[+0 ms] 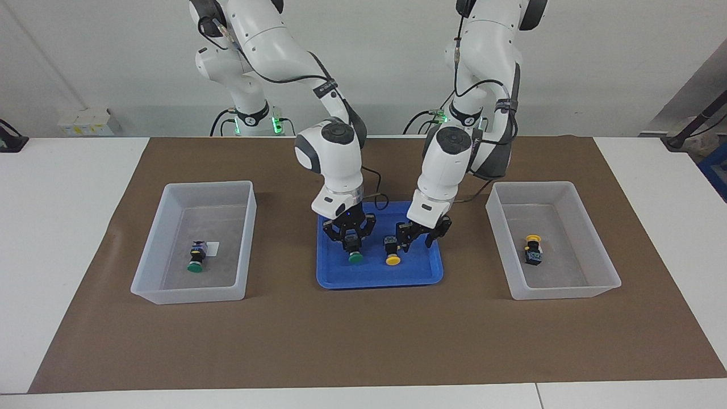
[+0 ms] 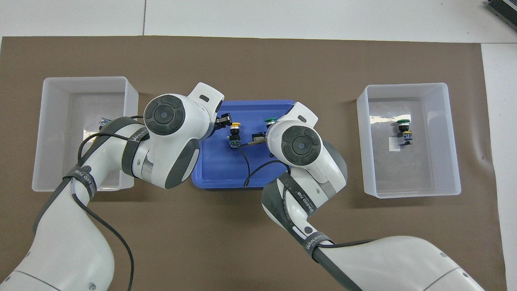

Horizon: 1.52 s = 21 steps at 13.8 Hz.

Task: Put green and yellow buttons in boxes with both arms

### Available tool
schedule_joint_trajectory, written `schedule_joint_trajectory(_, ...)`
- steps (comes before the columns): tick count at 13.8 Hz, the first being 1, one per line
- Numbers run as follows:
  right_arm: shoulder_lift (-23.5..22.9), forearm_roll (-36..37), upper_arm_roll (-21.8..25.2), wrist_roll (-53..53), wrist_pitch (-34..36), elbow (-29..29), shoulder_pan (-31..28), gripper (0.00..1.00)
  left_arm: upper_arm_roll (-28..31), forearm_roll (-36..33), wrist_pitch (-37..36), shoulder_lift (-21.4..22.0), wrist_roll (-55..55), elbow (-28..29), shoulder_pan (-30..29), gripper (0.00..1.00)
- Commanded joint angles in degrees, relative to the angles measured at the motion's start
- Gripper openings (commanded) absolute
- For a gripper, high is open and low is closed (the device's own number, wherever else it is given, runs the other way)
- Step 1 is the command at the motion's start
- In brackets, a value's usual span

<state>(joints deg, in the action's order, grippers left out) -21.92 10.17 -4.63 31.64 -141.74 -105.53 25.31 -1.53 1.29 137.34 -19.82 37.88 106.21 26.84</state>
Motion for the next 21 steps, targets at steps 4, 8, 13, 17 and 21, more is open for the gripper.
schedule_joint_trajectory(4, 11.2, 1.3, -0.6, -0.1, 6.6, -3.8, -9.0, 0.00, 0.8, 0.6, 2.1, -1.1, 2.7, 0.8, 3.6, 0.66)
schedule_joint_trajectory(8, 16.4, 0.6, -0.6, -9.5, 11.4, -6.8, -15.5, 0.00, 0.8, 0.6, 5.8, -2.0, 4.0, 1.6, 5.0, 0.66)
schedule_joint_trajectory(13, 21.7, 0.4, -0.6, -17.0, 10.9, -15.8, -22.0, 0.00, 0.8, 0.5, 9.2, -2.2, 2.8, 3.4, 6.1, 0.66)
schedule_joint_trajectory(17, 21.0, 0.3, -0.6, -22.6, 9.7, -16.4, -25.6, 0.00, 0.9, 0.5, 12.1, -4.0, 0.9, 3.6, 7.0, 0.63)
schedule_joint_trajectory(21, 16.1, 0.3, -0.6, -24.1, 2.3, -18.0, -27.9, 0.00, 0.9, 0.5, 12.3, -4.0, -1.9, 3.8, 6.9, 0.59)
